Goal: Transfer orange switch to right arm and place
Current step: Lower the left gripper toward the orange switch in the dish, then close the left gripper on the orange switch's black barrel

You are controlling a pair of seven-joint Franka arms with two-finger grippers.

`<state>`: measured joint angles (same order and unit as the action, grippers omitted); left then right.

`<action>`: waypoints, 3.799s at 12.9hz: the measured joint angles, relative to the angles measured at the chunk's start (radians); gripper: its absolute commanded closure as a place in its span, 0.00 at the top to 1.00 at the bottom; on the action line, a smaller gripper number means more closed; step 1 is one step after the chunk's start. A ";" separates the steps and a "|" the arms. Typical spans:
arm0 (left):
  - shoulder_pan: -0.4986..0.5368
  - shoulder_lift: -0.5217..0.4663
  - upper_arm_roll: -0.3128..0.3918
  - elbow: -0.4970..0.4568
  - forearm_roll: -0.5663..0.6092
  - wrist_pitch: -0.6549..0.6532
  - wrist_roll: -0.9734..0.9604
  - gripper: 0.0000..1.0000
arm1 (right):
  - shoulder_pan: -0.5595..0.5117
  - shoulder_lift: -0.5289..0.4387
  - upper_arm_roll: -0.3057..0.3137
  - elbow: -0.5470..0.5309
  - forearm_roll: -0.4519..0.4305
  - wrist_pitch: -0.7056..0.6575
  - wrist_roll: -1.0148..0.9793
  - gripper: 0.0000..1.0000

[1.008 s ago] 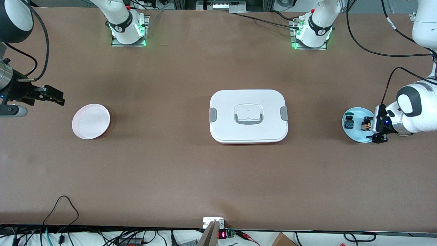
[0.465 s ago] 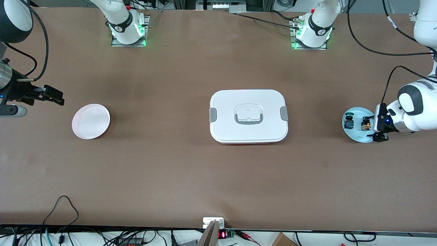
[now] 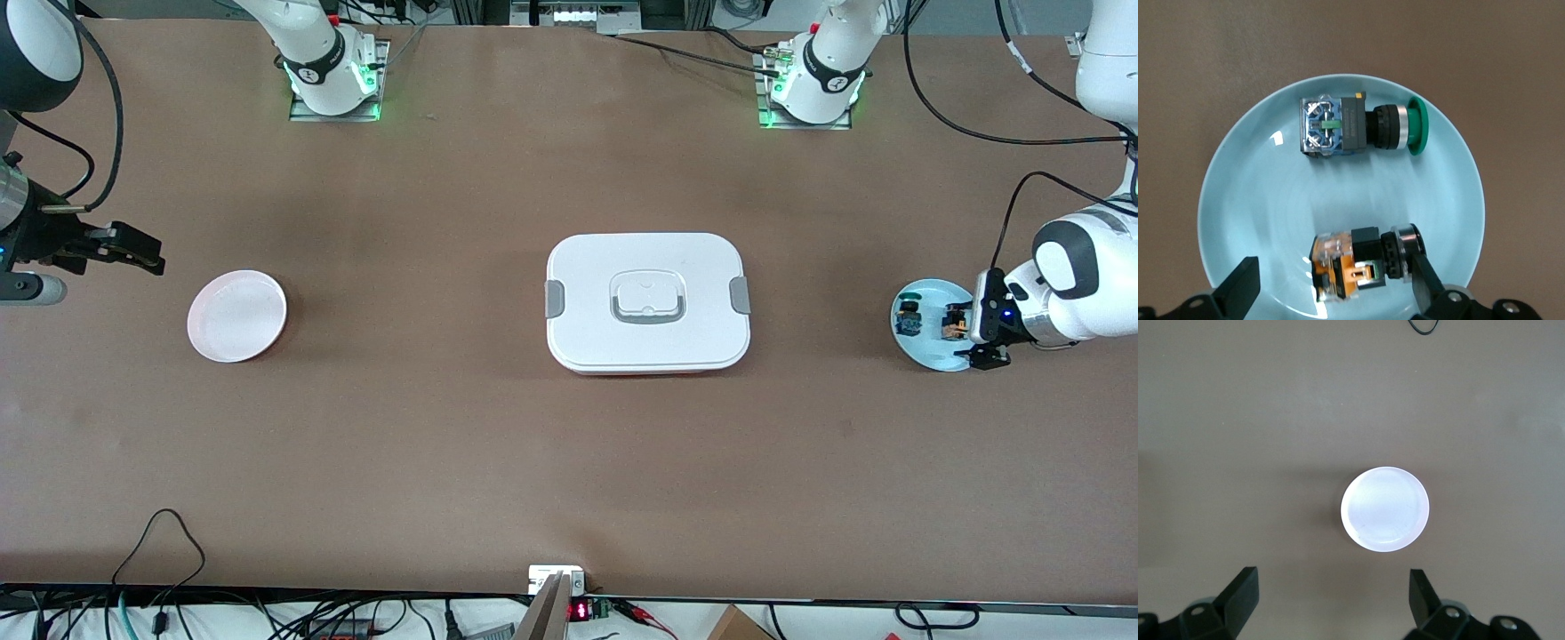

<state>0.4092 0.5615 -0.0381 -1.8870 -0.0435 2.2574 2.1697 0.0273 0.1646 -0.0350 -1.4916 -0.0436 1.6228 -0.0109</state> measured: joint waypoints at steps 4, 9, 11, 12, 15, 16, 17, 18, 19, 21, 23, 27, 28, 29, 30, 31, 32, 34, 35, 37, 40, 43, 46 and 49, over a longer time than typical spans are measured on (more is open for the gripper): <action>0.001 0.000 0.000 -0.025 -0.012 0.040 0.000 1.00 | -0.034 0.022 -0.009 -0.001 0.006 0.017 0.000 1.00; 0.001 -0.010 -0.001 -0.018 -0.015 0.041 -0.016 1.00 | -0.047 0.029 -0.005 0.002 0.007 0.034 0.000 1.00; 0.007 -0.022 0.000 0.009 -0.021 0.010 -0.112 1.00 | -0.047 0.018 -0.002 0.002 0.007 0.034 0.000 1.00; 0.013 -0.025 0.001 0.033 -0.022 -0.027 -0.193 1.00 | -0.048 0.015 -0.004 0.002 0.007 0.034 0.000 1.00; 0.028 -0.032 0.009 0.090 -0.023 -0.118 -0.529 1.00 | -0.052 0.013 -0.006 0.002 0.008 0.023 0.000 1.00; 0.036 -0.032 0.011 0.094 -0.023 -0.137 -0.662 1.00 | -0.051 0.013 -0.005 0.002 0.010 0.016 0.000 1.00; 0.046 -0.032 0.013 0.094 -0.023 -0.162 -0.799 1.00 | -0.050 0.013 -0.002 0.002 0.011 0.012 0.000 1.00; 0.057 -0.031 0.013 0.094 -0.023 -0.188 -0.937 1.00 | -0.049 0.013 0.001 0.002 0.011 0.009 0.000 1.00; 0.062 -0.031 0.013 0.094 -0.023 -0.203 -1.048 1.00 | -0.049 0.013 0.003 0.002 0.011 0.008 0.000 1.00; 0.062 -0.028 0.011 0.093 -0.023 -0.227 -1.210 1.00 | -0.049 0.013 0.005 0.002 0.011 0.006 0.000 1.00; 0.059 -0.017 0.008 0.091 -0.023 -0.232 -1.273 1.00 | -0.049 0.013 0.005 0.001 0.011 0.003 -0.001 1.00; 0.047 0.010 -0.002 0.092 -0.023 -0.179 -1.300 1.00 | -0.048 0.024 0.006 -0.002 0.010 -0.017 -0.001 1.00; 0.041 0.012 -0.003 0.093 -0.023 -0.174 -1.302 1.00 | -0.048 0.031 0.006 -0.003 0.010 -0.017 0.000 1.00; 0.036 0.012 -0.003 0.098 -0.023 -0.172 -1.304 1.00 | -0.048 0.040 0.006 -0.003 0.010 -0.016 0.000 1.00; 0.034 0.014 -0.003 0.108 -0.023 -0.172 -1.305 1.00 | -0.048 0.049 0.006 -0.003 0.010 -0.014 0.000 1.00; 0.034 0.020 -0.002 0.119 -0.023 -0.172 -1.305 1.00 | -0.048 0.058 0.006 -0.003 0.010 -0.009 0.000 1.00; 0.034 0.032 -0.001 0.135 -0.023 -0.172 -1.305 1.00 | -0.049 0.064 0.006 -0.003 0.010 -0.006 0.000 1.00; 0.036 0.068 0.003 0.166 -0.023 -0.172 -1.306 1.00 | -0.051 0.064 0.005 -0.002 0.010 -0.008 0.000 1.00; 0.036 0.083 0.004 0.175 -0.023 -0.171 -1.306 1.00 | -0.051 0.062 0.005 -0.002 0.011 -0.014 0.000 1.00; 0.036 0.097 0.004 0.184 -0.023 -0.170 -1.317 1.00 | -0.049 0.058 0.007 -0.001 0.011 -0.023 0.000 1.00; 0.036 0.099 0.004 0.185 -0.023 -0.170 -1.343 1.00 | -0.032 0.055 0.010 -0.001 0.013 -0.024 0.000 1.00; 0.036 0.103 0.005 0.185 -0.023 -0.172 -1.364 1.00 | -0.020 0.055 0.010 -0.001 0.012 -0.026 0.000 1.00; 0.037 0.106 0.005 0.184 -0.023 -0.176 -1.382 1.00 | -0.021 0.055 0.008 -0.001 0.012 -0.028 0.000 1.00; 0.037 0.107 0.005 0.184 -0.023 -0.176 -1.385 1.00 | -0.021 0.055 0.008 -0.001 0.012 -0.029 0.000 1.00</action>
<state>0.4464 0.6682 -0.0327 -1.7028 -0.0667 2.0816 0.7846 0.0062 0.2197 -0.0268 -1.4921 -0.0311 1.5940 -0.0112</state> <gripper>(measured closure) 0.000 0.000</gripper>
